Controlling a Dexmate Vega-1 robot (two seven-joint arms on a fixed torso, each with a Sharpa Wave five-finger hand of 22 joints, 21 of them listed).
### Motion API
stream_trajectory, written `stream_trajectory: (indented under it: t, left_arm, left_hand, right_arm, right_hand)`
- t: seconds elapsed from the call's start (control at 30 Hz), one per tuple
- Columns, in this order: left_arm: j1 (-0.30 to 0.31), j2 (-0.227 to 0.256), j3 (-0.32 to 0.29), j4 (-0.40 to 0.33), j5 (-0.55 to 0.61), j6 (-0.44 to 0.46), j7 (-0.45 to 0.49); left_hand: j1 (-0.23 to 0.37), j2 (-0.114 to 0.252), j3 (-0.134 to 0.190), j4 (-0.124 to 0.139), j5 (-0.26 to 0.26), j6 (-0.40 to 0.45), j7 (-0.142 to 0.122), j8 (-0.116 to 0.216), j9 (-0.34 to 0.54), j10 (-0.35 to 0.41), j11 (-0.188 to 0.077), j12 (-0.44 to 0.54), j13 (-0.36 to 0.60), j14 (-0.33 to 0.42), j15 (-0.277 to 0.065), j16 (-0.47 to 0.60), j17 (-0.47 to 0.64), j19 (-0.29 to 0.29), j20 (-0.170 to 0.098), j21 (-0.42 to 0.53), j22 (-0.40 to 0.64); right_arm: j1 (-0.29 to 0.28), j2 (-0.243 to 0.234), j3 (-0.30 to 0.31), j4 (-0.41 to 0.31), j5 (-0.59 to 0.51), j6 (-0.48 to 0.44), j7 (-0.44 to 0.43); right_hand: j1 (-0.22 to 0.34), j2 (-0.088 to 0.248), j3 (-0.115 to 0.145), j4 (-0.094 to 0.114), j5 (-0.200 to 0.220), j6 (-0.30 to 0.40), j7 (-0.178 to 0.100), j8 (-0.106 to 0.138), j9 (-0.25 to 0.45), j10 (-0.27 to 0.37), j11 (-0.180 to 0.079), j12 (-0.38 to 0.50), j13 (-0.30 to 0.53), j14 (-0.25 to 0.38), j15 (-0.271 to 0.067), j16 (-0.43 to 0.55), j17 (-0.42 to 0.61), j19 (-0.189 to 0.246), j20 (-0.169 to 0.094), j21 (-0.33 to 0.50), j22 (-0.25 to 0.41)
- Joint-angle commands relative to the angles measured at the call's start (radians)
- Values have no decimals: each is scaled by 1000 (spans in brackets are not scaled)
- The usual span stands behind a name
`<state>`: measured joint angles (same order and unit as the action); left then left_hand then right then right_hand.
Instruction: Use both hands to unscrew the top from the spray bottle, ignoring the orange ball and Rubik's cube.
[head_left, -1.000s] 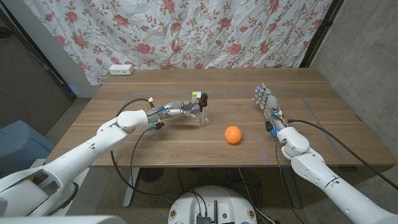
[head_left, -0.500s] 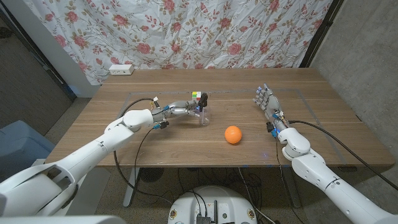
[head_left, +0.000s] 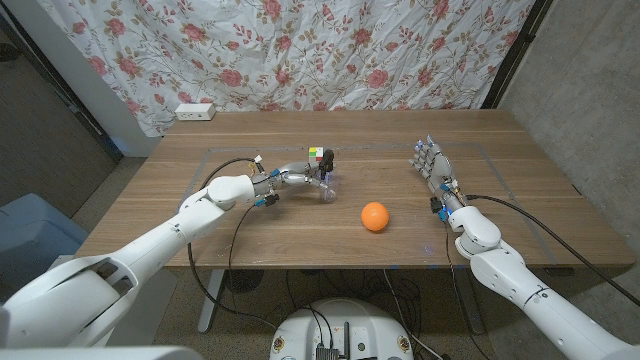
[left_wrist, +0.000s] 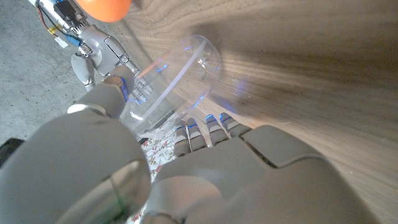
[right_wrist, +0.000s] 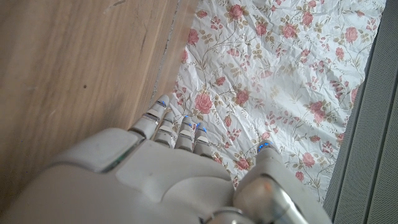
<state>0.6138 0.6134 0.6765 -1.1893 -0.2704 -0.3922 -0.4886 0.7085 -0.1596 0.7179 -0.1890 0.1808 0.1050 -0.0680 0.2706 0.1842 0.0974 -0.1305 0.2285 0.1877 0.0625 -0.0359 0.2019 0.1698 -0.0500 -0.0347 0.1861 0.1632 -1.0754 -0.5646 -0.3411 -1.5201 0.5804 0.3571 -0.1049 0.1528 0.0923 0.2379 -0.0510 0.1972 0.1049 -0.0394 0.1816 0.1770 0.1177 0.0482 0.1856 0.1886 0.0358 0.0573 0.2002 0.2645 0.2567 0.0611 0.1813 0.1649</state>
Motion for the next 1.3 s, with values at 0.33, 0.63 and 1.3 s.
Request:
stream_trajectory:
  t: [0.33, 0.63, 1.3]
  left_arm:
    - [-25, -57, 20, 67, -4, -25, 3]
    - [-5, -72, 10, 68, -15, -33, 41]
    - [62, -48, -40, -48, -32, 1, 165]
  left_hand:
    - [136, -5, -40, 0, -8, 150, 1, 85, 20, 161, -22, 35, 24, 166, -96, 17, 6, 80, -79, 5, 2]
    - [224, 23, -99, 11, 0, 255, -23, 180, 58, 294, -41, 86, 71, 292, -133, 45, 20, 148, -96, 9, 3]
    - [261, 98, -184, 25, 13, 281, -6, 268, 113, 402, -40, 170, 155, 395, -148, 105, 72, 238, -77, 15, 6]
  right_arm:
    - [-9, -2, 12, 9, 14, 9, 5]
    - [-24, -6, 20, -1, 17, 9, -3]
    - [-21, -9, 23, 1, 14, 26, 11]
  right_hand:
    - [1, 9, 9, -3, 5, -4, -4, 5, 2, 0, 4, 9, 1, 3, 13, 5, -3, 7, 12, 5, 3]
    - [1, 10, 12, -4, 5, -3, -5, 5, 2, -1, 5, 9, 1, 3, 15, 6, -5, 8, 16, 6, 3]
    - [0, 13, 15, -7, 4, 0, -5, 7, 2, 0, 4, 9, 2, 4, 18, 8, -7, 13, 21, 7, 3]
